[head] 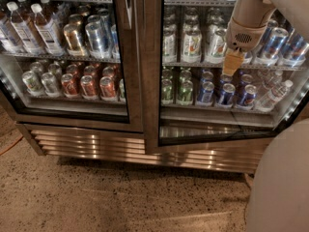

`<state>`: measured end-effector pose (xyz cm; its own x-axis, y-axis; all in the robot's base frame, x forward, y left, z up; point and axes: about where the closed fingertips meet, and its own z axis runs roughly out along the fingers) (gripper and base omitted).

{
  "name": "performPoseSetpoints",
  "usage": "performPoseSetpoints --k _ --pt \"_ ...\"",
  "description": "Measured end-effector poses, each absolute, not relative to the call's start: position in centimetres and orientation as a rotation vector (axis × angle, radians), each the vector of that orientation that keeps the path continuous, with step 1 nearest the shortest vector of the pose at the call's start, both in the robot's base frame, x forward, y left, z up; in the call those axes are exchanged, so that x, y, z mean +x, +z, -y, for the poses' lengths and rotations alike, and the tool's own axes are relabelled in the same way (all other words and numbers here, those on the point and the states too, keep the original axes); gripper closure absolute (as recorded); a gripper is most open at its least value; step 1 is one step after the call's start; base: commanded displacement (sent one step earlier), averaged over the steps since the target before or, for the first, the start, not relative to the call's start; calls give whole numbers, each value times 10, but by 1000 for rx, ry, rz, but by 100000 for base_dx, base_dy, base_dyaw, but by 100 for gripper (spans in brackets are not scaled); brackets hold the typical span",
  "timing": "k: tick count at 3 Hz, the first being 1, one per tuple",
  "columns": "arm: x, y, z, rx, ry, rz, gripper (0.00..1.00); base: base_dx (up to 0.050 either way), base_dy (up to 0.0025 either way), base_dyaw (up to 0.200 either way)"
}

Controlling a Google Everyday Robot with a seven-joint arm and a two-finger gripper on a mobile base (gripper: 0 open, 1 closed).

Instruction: Close right fridge door

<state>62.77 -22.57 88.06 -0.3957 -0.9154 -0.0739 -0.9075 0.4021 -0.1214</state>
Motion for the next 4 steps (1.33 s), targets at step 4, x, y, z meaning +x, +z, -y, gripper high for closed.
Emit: performPoseSetpoints --k 4 --pt "628 881 226 -1648 -93 -2520 100 906 -12 -1184"
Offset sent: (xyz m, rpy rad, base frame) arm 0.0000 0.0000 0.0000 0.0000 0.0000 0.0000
